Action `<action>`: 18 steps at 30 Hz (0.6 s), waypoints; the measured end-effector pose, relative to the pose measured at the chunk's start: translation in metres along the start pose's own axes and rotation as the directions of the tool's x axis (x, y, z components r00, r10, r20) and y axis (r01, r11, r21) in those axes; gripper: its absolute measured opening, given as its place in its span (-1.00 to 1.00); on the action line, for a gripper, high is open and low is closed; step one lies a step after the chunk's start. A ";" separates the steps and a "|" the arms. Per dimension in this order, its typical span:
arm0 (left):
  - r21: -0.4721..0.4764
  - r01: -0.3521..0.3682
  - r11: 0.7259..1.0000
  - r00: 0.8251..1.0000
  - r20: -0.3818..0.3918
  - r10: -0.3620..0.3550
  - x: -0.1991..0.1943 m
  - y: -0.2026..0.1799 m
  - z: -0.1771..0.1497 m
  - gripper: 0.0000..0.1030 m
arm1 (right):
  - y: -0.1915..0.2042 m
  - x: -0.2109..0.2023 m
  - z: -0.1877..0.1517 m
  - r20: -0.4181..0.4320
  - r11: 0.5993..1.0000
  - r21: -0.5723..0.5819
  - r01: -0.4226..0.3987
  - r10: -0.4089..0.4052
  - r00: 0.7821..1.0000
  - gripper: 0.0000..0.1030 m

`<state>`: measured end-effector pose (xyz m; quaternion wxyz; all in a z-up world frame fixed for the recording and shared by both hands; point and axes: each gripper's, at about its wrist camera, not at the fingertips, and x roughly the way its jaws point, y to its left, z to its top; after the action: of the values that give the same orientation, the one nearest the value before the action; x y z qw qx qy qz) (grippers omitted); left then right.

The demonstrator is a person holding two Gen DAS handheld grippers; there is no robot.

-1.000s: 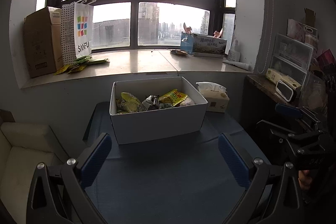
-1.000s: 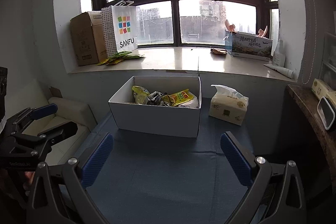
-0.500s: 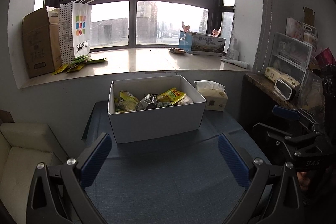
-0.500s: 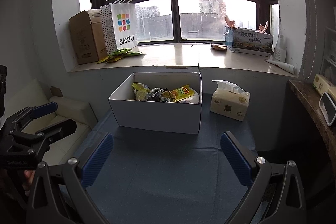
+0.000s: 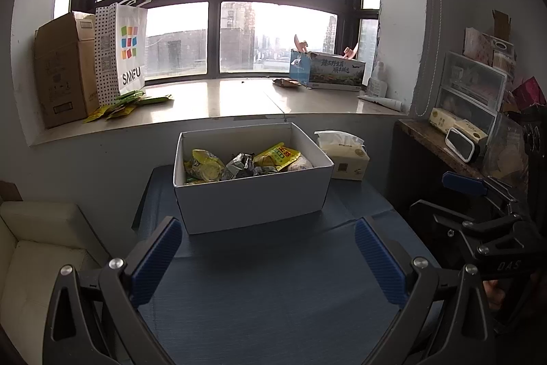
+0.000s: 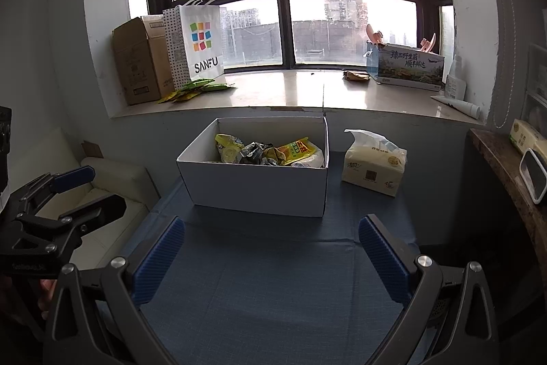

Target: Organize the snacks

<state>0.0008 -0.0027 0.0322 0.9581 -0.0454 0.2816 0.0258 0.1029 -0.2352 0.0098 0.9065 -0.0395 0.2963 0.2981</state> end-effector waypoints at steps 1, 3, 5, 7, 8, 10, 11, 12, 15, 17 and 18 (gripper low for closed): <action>-0.001 0.001 1.000 1.000 -0.001 -0.001 0.000 0.000 0.000 1.00 | 0.001 0.000 0.000 0.001 1.000 -0.001 -0.001 0.001 1.000 1.00; -0.002 0.000 1.000 1.000 -0.001 0.000 0.000 0.000 0.000 1.00 | 0.001 0.000 0.000 0.001 1.000 -0.003 -0.003 0.003 1.000 1.00; -0.001 -0.007 1.000 1.000 -0.001 0.007 0.000 0.000 0.000 0.99 | 0.001 0.000 0.000 0.000 1.000 -0.004 -0.003 0.003 1.000 1.00; -0.002 -0.005 1.000 1.000 -0.002 0.005 0.000 0.000 0.000 1.00 | 0.001 0.000 0.000 0.000 1.000 -0.004 -0.004 0.004 1.000 1.00; -0.003 -0.004 1.000 1.000 -0.002 0.004 0.000 0.000 0.000 1.00 | 0.001 0.000 0.000 -0.002 1.000 -0.005 -0.006 0.006 1.000 1.00; -0.003 -0.001 1.000 1.000 -0.002 0.001 0.000 -0.001 -0.001 0.99 | 0.002 -0.001 0.000 -0.002 1.000 -0.008 -0.005 0.005 1.000 1.00; -0.002 -0.002 1.000 1.000 -0.002 0.002 0.000 -0.001 -0.001 1.00 | 0.002 0.000 0.000 -0.003 1.000 -0.008 -0.004 0.004 1.000 1.00; -0.001 -0.001 1.000 1.000 -0.002 0.001 0.000 -0.001 -0.001 1.00 | 0.002 0.000 0.000 -0.005 1.000 -0.009 -0.006 0.006 1.000 1.00; -0.001 0.002 1.000 1.000 -0.002 -0.002 0.000 -0.001 -0.001 0.99 | 0.003 -0.001 -0.001 -0.005 1.000 -0.008 -0.006 0.006 1.000 1.00; -0.001 0.002 1.000 1.000 -0.003 -0.002 0.000 -0.001 -0.001 0.99 | 0.002 -0.001 -0.001 -0.005 1.000 -0.007 -0.007 0.007 1.000 1.00; -0.002 0.003 1.000 1.000 -0.004 -0.003 0.001 0.000 -0.001 0.99 | 0.002 -0.001 -0.001 -0.004 1.000 -0.006 -0.008 0.008 1.000 1.00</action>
<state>0.0008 -0.0032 0.0311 0.9576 -0.0468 0.2834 0.0243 0.1006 -0.2343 0.0099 0.9047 -0.0418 0.2971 0.3025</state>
